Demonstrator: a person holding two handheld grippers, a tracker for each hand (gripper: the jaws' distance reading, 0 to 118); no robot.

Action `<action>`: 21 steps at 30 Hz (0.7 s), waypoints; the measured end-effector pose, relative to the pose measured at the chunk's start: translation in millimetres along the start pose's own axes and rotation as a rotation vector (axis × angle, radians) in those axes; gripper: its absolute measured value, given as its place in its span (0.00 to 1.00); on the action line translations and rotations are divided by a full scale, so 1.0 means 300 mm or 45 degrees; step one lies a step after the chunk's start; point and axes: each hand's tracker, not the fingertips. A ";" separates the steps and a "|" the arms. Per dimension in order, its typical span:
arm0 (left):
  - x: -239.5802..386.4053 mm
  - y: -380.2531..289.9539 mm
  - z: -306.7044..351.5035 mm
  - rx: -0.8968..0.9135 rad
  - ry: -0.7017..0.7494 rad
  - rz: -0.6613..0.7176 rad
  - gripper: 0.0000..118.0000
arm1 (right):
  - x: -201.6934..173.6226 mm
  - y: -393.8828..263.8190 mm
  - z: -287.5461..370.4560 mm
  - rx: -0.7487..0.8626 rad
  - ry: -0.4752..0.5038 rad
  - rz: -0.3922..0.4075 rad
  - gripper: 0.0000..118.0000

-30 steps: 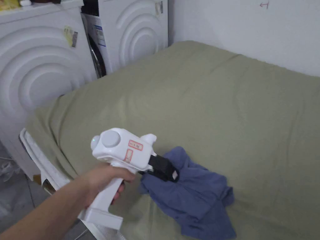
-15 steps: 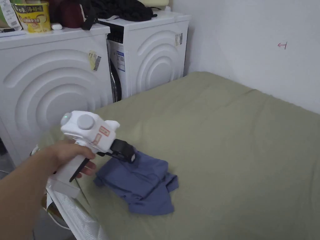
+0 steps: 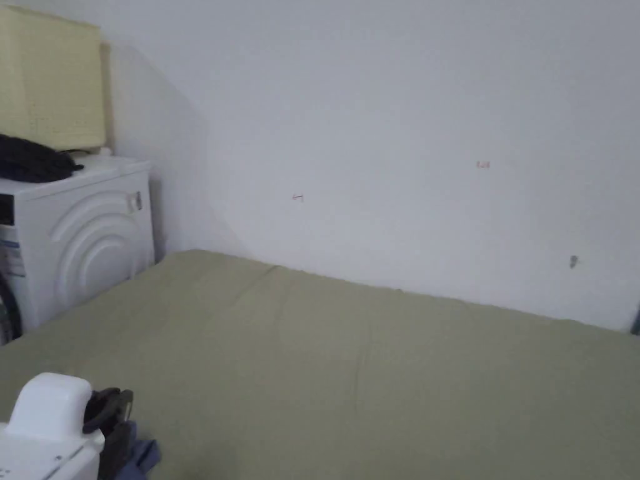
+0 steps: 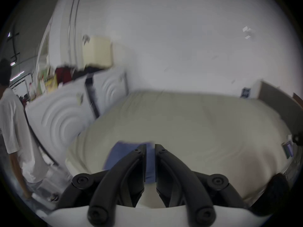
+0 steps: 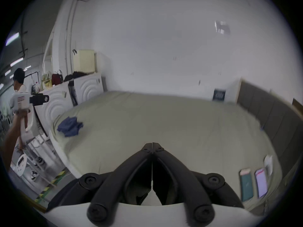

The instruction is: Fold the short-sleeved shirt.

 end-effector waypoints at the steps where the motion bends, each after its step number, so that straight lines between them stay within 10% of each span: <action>1: 0.073 0.027 0.016 0.086 -0.020 -0.033 0.10 | 0.029 0.046 0.025 0.075 -0.005 -0.029 0.00; 13: 0.538 0.253 0.201 0.278 -0.241 -0.001 0.11 | 0.128 0.262 0.209 0.385 -0.269 0.092 0.01; 21: 0.556 0.216 0.230 0.263 -0.229 0.002 0.11 | 0.151 0.234 0.252 0.416 -0.212 -0.038 0.03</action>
